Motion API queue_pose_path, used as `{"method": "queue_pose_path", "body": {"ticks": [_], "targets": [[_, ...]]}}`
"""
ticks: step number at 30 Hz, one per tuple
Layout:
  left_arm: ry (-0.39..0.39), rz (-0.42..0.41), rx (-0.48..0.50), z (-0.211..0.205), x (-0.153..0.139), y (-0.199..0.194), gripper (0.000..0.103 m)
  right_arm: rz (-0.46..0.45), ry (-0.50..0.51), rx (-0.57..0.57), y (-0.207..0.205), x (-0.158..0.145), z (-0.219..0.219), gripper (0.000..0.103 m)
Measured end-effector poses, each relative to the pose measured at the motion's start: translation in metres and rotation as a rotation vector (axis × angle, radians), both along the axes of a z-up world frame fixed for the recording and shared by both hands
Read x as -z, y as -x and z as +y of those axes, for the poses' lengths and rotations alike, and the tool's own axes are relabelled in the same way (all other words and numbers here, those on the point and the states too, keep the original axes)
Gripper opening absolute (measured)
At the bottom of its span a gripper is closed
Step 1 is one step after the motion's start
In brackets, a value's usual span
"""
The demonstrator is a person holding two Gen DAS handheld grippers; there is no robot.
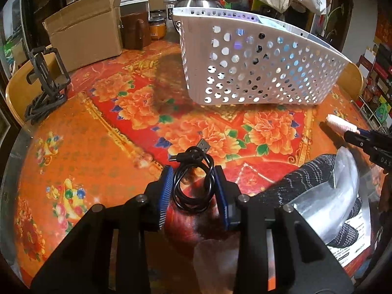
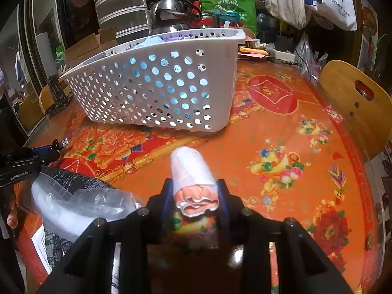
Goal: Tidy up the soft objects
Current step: 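Carry the pink cloth with the right gripper while the left carries the black cable into the basket, releasing both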
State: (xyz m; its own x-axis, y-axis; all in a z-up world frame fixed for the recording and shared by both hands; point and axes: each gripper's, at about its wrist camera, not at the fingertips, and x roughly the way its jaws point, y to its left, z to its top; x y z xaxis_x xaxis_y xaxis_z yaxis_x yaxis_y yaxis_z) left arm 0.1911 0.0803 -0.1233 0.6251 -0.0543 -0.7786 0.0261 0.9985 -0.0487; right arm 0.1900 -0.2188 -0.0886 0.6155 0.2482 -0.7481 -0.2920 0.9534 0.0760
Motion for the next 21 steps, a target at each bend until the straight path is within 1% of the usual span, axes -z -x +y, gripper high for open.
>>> {"method": "queue_pose_path", "body": {"ticks": [9, 16, 21], "targets": [[0.04, -0.047, -0.031, 0.013, -0.009, 0.006, 0.031, -0.037, -0.019, -0.006, 0.005, -0.006, -0.002, 0.033], [0.051, -0.089, -0.036, 0.016, -0.022, 0.013, 0.031, -0.074, -0.024, 0.0, 0.011, -0.011, -0.003, 0.033], [0.044, -0.117, -0.027, 0.014, -0.033, 0.019, 0.031, -0.104, -0.028, 0.01, 0.018, -0.018, -0.007, 0.033]]}}
